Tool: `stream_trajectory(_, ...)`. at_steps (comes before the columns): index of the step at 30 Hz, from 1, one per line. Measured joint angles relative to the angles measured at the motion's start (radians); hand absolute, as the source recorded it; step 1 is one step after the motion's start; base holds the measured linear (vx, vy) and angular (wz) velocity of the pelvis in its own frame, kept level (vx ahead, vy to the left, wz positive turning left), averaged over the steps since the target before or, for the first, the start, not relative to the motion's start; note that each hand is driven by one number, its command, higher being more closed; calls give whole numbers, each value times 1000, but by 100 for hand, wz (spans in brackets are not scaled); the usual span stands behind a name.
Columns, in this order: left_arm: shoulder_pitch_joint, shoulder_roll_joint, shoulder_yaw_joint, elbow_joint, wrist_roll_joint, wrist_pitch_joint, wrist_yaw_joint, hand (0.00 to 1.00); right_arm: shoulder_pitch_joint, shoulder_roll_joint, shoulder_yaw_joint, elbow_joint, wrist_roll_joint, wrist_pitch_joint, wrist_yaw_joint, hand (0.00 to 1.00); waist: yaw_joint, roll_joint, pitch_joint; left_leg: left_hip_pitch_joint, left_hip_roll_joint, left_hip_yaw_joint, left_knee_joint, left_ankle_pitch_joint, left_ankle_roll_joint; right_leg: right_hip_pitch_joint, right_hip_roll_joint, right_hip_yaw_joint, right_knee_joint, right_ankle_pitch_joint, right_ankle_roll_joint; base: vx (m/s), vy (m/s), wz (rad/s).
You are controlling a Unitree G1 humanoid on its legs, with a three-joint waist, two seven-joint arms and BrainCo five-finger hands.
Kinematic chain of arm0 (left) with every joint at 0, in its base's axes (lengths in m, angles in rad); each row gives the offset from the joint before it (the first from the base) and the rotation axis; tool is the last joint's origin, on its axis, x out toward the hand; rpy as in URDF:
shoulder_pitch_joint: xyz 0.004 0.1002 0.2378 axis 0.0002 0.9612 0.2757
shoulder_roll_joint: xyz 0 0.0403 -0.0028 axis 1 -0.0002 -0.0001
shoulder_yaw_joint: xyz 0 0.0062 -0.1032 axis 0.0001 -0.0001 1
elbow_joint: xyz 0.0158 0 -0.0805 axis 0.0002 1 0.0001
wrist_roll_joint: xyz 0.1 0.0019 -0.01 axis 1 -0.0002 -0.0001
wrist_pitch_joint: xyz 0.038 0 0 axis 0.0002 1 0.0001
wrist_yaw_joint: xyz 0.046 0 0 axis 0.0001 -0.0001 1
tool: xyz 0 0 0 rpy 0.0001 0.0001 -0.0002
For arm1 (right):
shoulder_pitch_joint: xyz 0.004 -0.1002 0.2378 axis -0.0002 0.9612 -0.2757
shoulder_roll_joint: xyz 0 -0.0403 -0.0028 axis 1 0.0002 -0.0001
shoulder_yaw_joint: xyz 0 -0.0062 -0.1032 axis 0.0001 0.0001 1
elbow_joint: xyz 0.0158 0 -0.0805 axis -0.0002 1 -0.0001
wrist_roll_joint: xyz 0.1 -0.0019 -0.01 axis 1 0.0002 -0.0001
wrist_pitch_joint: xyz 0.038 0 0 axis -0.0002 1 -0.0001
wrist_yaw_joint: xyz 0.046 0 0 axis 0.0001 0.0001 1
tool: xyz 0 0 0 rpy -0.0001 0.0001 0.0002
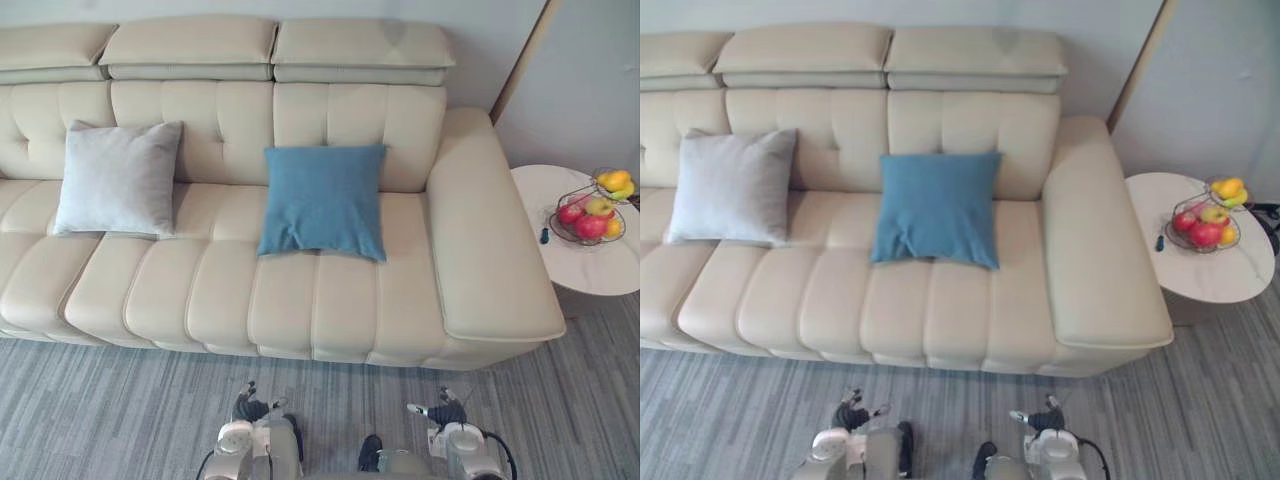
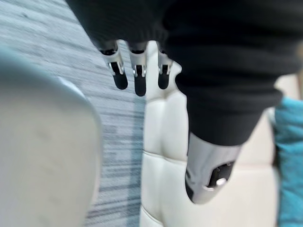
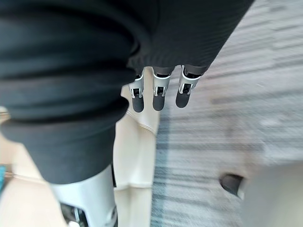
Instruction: Pick up cushions and gather them together orderly.
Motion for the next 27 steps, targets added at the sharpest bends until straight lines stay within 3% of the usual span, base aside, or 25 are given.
stream_trajectory(2, 20, 18, -1, 8, 0, 0, 0, 0, 14, 15, -2, 13, 0, 3, 3, 0, -12, -15, -26, 50, -34, 20, -121, 47, 5, 22, -16, 8, -71, 34, 17, -31, 142, -5)
stream_trajectory(3, 37, 24, -1, 16, 3, 0, 0, 0, 31, 19, -22, 12, 0, 2, 5, 0, -29, -23, -54, 97, -67, 23, -244, 103, 14, 43, -27, 10, -141, 77, 31, -11, 128, -5)
stream_trajectory(5, 38, 24, -7, 38, 11, 1, 0, 0, 41, 17, -59, 16, 5, 3, 5, 0, -42, -23, -67, 138, -92, 21, -337, 142, 23, 67, -32, 9, -201, 113, 41, -21, 113, 2)
stream_trajectory(10, 38, 20, 1, 58, 20, 1, 0, 0, 50, 21, -88, 51, 29, 8, 6, 0, -44, -9, -69, 187, -108, 13, -422, 192, 34, 105, -31, 9, -250, 145, 46, 31, 62, 3)
stream_trajectory(15, 39, 20, 33, 70, 20, 1, -1, 0, 46, 21, -129, 51, 37, 8, 10, 0, -46, -11, -75, 228, -113, 12, -433, 199, 47, 142, -28, 10, -270, 148, 51, 61, 10, 1)
stream_trajectory(16, 29, 8, 99, 102, 20, 1, 0, 0, 17, 20, -186, 91, 57, 15, 11, 0, -59, -14, -59, 274, -111, 18, -434, 179, 40, 200, -16, 21, -306, 145, 51, 0, 0, 0)
stream_trajectory(27, 29, 4, 102, 103, 16, 3, -1, 0, 39, 20, -173, 90, 57, 27, 12, 0, -63, -10, -50, 288, -103, 31, -434, 177, 38, 220, -17, 9, -305, 145, 52, 0, 0, 0)
